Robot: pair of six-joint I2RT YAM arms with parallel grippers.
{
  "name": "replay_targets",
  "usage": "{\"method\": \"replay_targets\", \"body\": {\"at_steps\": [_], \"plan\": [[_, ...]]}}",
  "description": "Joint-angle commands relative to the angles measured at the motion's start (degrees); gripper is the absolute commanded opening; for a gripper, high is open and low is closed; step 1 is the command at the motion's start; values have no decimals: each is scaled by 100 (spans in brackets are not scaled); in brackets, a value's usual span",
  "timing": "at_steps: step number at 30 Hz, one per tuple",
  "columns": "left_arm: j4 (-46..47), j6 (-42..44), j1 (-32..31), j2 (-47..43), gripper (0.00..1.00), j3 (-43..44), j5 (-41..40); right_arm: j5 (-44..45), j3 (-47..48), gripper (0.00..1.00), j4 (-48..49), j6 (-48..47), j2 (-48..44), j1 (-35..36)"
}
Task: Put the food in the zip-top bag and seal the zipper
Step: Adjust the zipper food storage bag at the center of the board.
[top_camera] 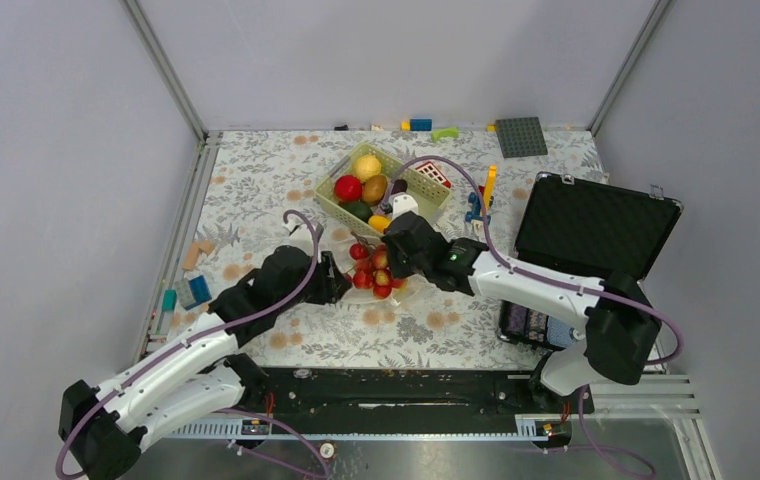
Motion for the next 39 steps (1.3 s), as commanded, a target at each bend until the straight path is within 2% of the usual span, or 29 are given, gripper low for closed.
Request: {"method": "replay_targets", "body": {"at_steps": [1, 4, 8, 10, 13, 16, 21, 28, 31, 35, 39], "plan": [[-591, -287, -5, 211, 0, 477, -595, 645, 16, 0, -224, -210, -617, -60], [-620, -356, -4, 385, 0, 719, -566, 314, 192, 0, -529, -285, -919, -61], [-630, -349, -5, 558, 0, 1119, -421, -545, 326, 0, -608, -359, -1400, -60], [-641, -357, -1, 586, 0, 1237, -380, -649, 771, 0, -1223, -353, -1235, -56], [-764, -366, -5, 626, 0, 1372, -405, 296, 1690, 0, -2515, -381, -765, 125], [-1012, -379, -2, 674, 0, 1446, -762, 585, 1704, 0, -2773, -310, -974, 177], [-1366, -437, -4, 936, 0, 1456, -1385, 1709, 2339, 0, -4442, -123, -195, 177], [-1291, -387, -1, 1197, 0, 1552, -1107, 2663, 2390, 0, -4763, 310, 9, 231], [-842, -309, -3, 1183, 0, 1508, -561, 1929, 2357, 0, -4347, 155, 64, 265], [-338, -277, -4, 1142, 0, 1517, 227, 768, 1977, 0, -3248, 112, -180, 265], [-183, -270, -5, 1102, 0, 1583, 497, 464, 1809, 0, -2486, 191, -480, 274]]}}
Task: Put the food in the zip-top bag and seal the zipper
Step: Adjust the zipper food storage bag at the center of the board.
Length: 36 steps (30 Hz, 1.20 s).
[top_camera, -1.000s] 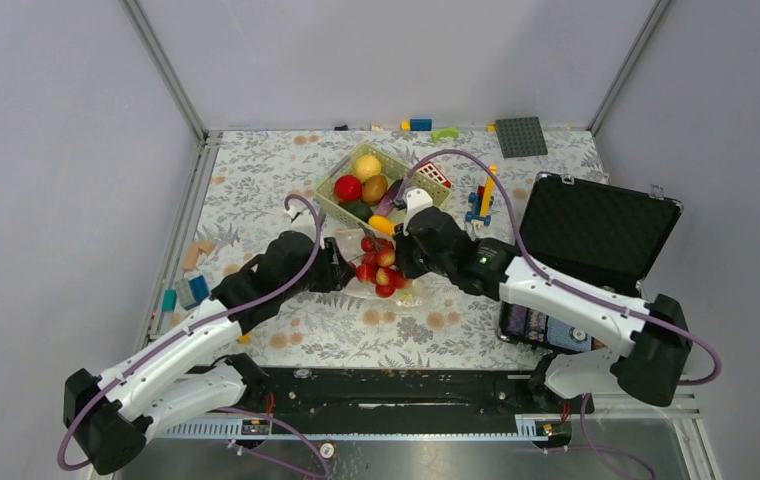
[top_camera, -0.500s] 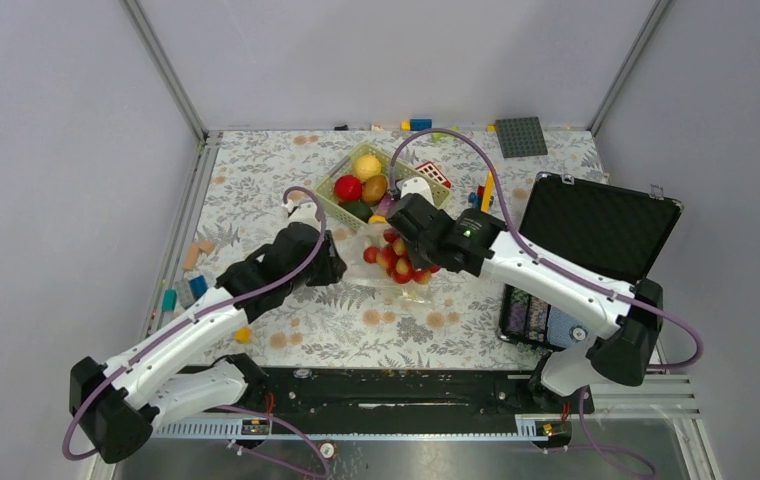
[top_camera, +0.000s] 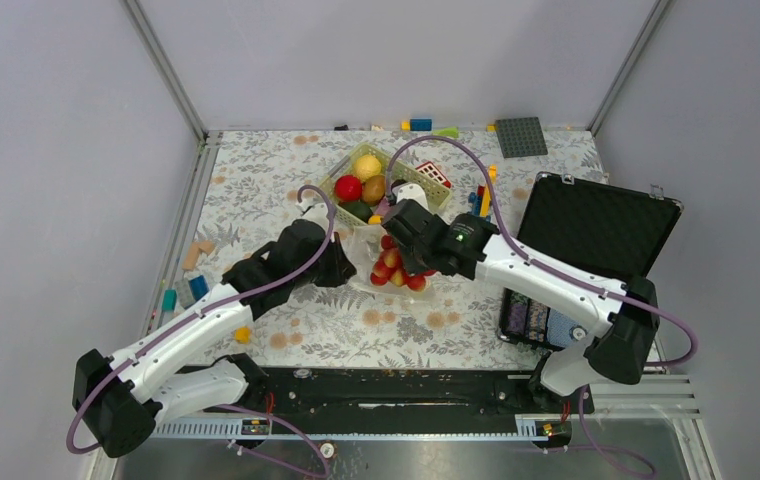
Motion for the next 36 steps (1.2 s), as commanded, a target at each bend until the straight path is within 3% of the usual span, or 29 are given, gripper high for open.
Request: {"method": "replay_targets", "body": {"at_steps": [1, 6, 10, 15, 18, 22, 26, 32, 36], "plan": [[499, 103, 32, -118, 0, 211, 507, -496, -126, 0, 1075, 84, -515, 18], [495, 52, 33, -73, 0, 275, 493, -415, -604, 0, 1991, 504, -772, 49], [463, -10, 35, -83, 0, 302, 446, 347, -903, 0, 2464, 710, -796, 198], [257, -151, 37, -65, 0, 408, 131, 2423, -153, 0, 1414, 514, -15, 645], [179, -238, 40, -77, 0, 445, 62, 3224, 315, 0, 513, 624, 523, 780], [259, -287, 32, -132, 0, 422, 204, 3226, 634, 0, -31, 875, 968, 778], [323, -277, 35, -74, 0, 409, 198, 2408, 477, 2, 297, 883, 791, 779], [426, -247, 32, 43, 0, 244, 187, 1154, -587, 46, 1835, 463, -314, 762], [439, -238, 32, 54, 0, 158, 131, 373, -1013, 75, 2354, 319, -797, 695]]}}
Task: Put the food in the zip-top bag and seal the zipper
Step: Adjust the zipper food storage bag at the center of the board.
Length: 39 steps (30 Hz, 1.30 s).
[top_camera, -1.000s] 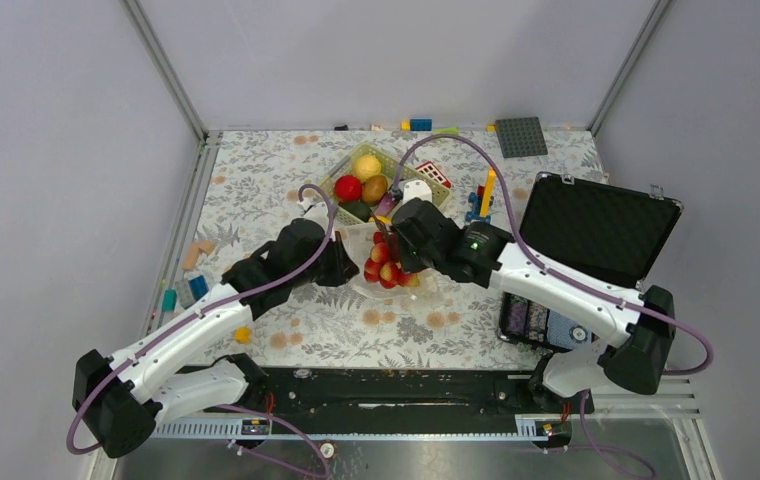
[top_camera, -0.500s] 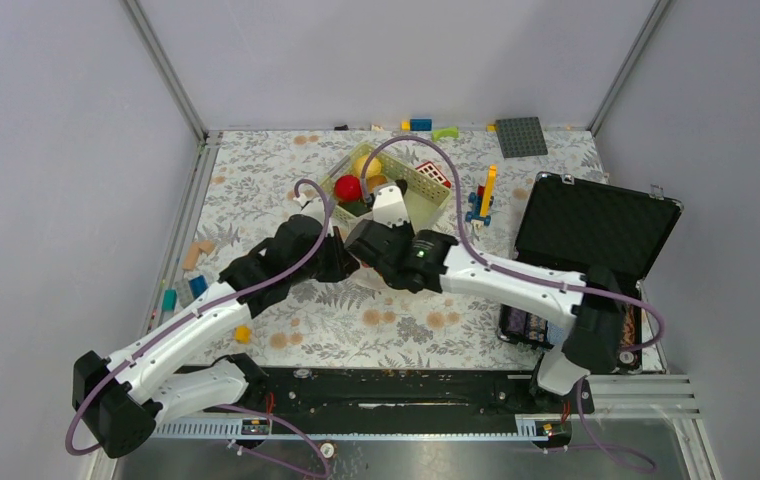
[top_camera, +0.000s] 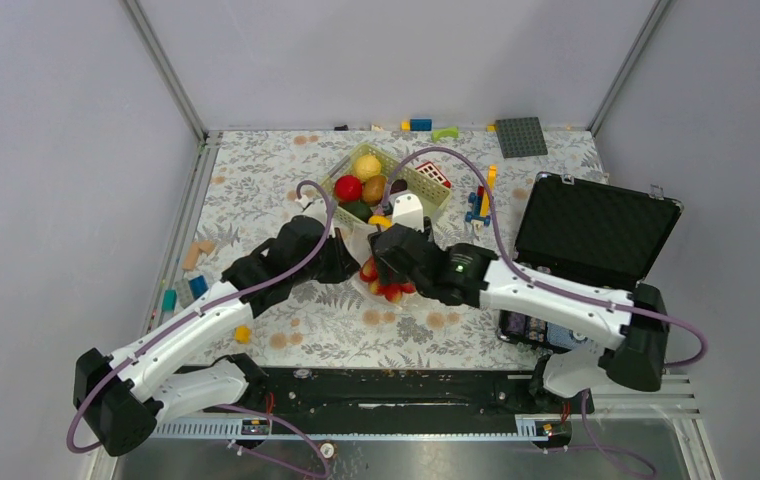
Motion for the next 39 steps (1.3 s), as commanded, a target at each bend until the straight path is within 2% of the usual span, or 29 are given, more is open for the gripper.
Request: {"method": "replay_targets", "body": {"at_steps": [1, 3, 6, 12, 18, 26, 27, 30, 32, 35, 39], "plan": [[327, -15, 16, 7, 0, -29, -95, -988, -346, 80, 962, -197, -684, -110], [315, -16, 21, 12, 0, -41, -119, -1368, -506, 88, 1005, -176, -853, -238], [273, -47, 15, 20, 0, -48, -156, -2147, -850, 90, 1093, -91, -1120, -597], [205, -59, 15, 32, 0, -12, -107, -3416, -2359, 89, 2042, -387, -1897, -1136], [289, -83, 15, 30, 0, -71, 47, -4529, -3391, 85, 3720, -411, -2003, -1452], [391, -145, 15, -4, 0, -147, 379, -4918, -3465, 79, 4557, -259, -1419, -1508], [380, -155, 21, -13, 0, -157, 378, -5033, -3483, 77, 4689, -200, -1418, -1507], [378, -218, 19, -32, 0, -197, 300, -5603, -3357, 61, 4776, -19, -1434, -1509], [365, -243, 16, -15, 0, -191, 276, -6178, -3296, 55, 4874, 163, -1428, -1512], [356, -277, 21, 11, 0, -157, 296, -6821, -3275, 54, 5279, 612, -1284, -1506], [365, -322, 14, 17, 0, -152, 387, -7109, -3133, 53, 5907, 1115, -683, -1507]]}}
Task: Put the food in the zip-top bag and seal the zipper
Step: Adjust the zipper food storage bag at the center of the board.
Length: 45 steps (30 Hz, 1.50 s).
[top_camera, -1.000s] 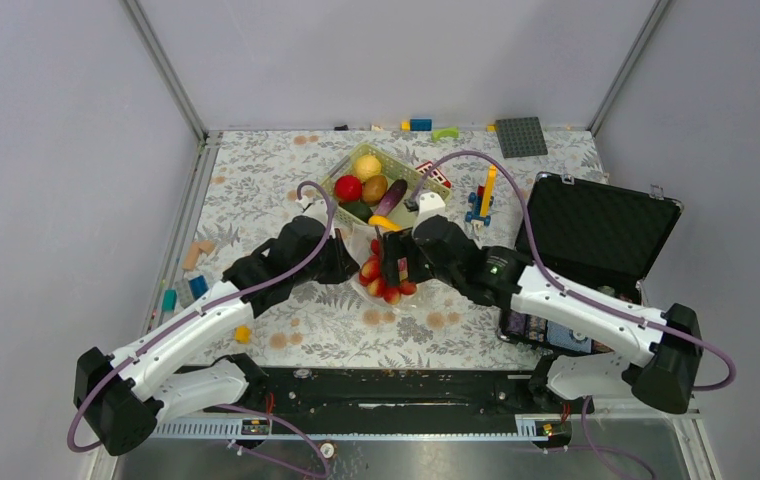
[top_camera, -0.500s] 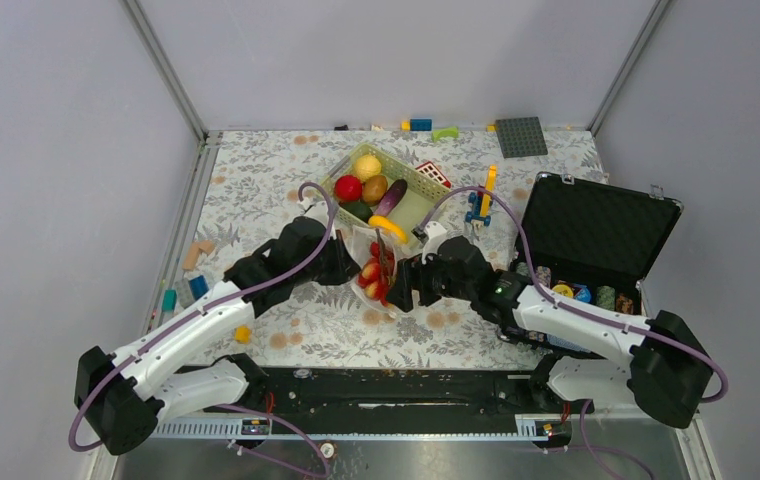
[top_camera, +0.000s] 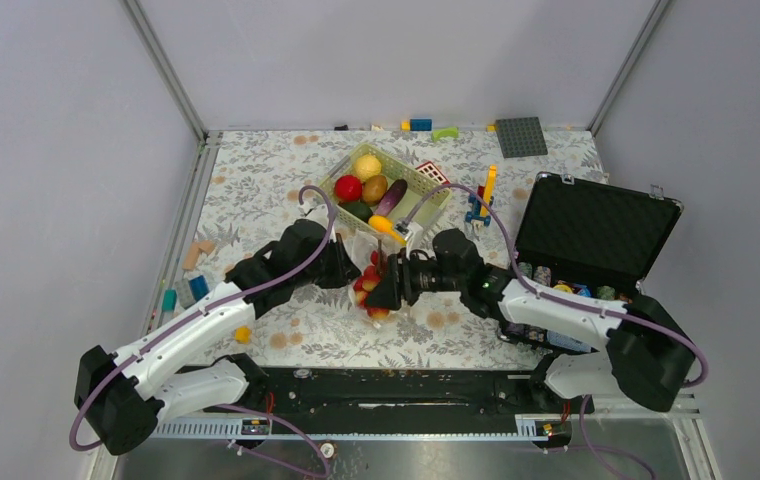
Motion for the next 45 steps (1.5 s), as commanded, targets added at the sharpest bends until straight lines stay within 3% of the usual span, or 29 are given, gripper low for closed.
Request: {"method": "replay_targets", "body": {"at_steps": [1, 4, 8, 16, 26, 36, 45], "plan": [[322, -138, 3, -44, 0, 72, 191, -813, 400, 53, 1019, 708, 678, -14], [270, -139, 4, -117, 0, 38, 173, -607, 623, 52, 943, 739, 1042, -15], [248, -132, -1, -213, 0, -30, 147, 287, 943, 53, 36, 257, 1039, -1], [220, -78, -1, -171, 0, -66, 8, 556, 924, 61, -709, -495, -47, 3], [266, -52, 2, -168, 0, -108, 114, 1628, 488, 62, -2525, -1829, -782, -32], [366, 0, 0, -178, 0, -190, 247, 1248, 61, 67, -2122, -2911, -442, -85], [399, 63, 1, -175, 0, -201, 391, 1264, 595, 67, -1879, -3343, 412, -84]]}}
